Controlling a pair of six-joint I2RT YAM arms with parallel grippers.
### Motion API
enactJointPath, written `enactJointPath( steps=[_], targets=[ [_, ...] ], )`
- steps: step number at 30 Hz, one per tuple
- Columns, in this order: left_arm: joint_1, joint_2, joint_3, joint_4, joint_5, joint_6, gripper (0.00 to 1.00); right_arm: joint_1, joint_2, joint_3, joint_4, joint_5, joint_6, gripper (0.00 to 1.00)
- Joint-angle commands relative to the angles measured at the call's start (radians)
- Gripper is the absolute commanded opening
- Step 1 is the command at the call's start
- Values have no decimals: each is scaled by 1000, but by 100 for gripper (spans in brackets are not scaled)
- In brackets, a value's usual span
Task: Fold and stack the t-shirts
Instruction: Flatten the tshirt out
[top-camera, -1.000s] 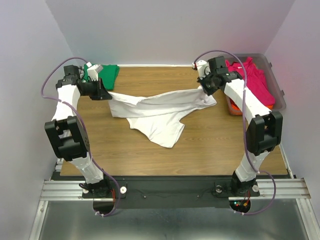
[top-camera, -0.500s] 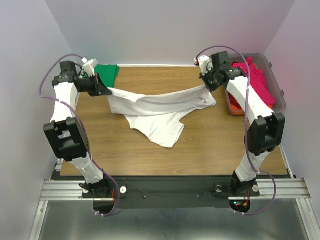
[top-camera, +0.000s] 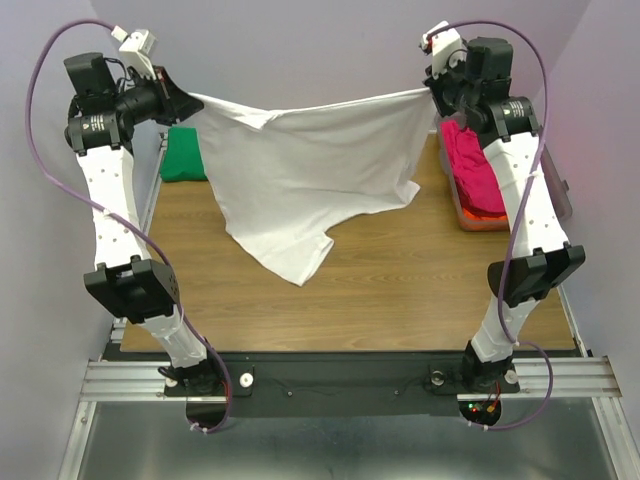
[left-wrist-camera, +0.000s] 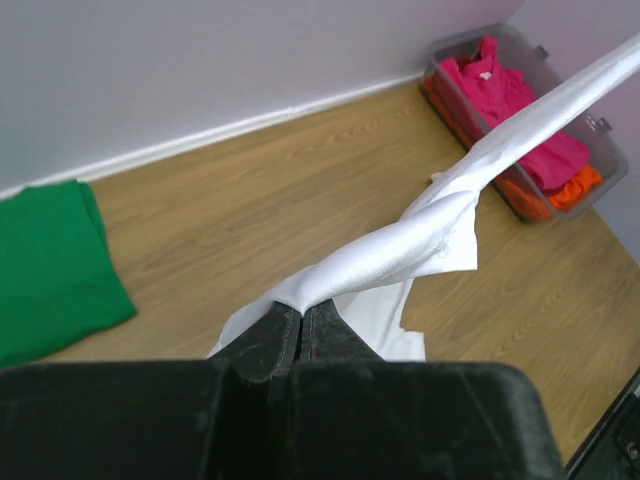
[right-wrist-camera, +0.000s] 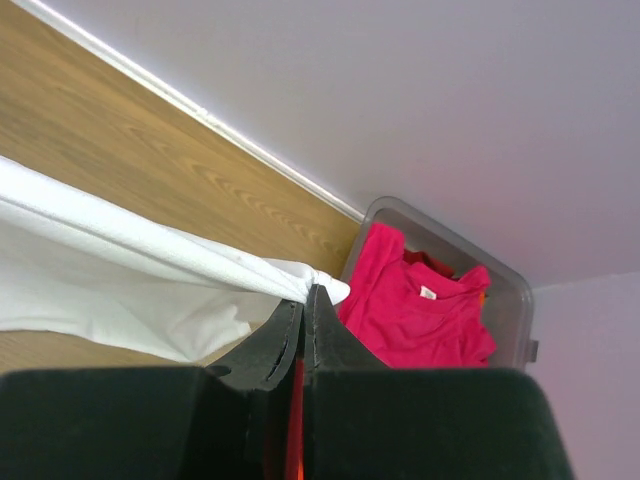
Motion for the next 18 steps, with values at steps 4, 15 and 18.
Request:
enactJointPath(
  steps=[4,15,18],
  targets=[
    [7,-77,59,73,41,-125,0,-7,-29,73,32,47,-4,1],
    [10,-571,-197,102,-65,-274,0,-7,-402,-140,29,16,11,1],
    [10,-696,-215,70,-100,-270,0,-7,-526,-203,29,-22,8,1]
  ],
)
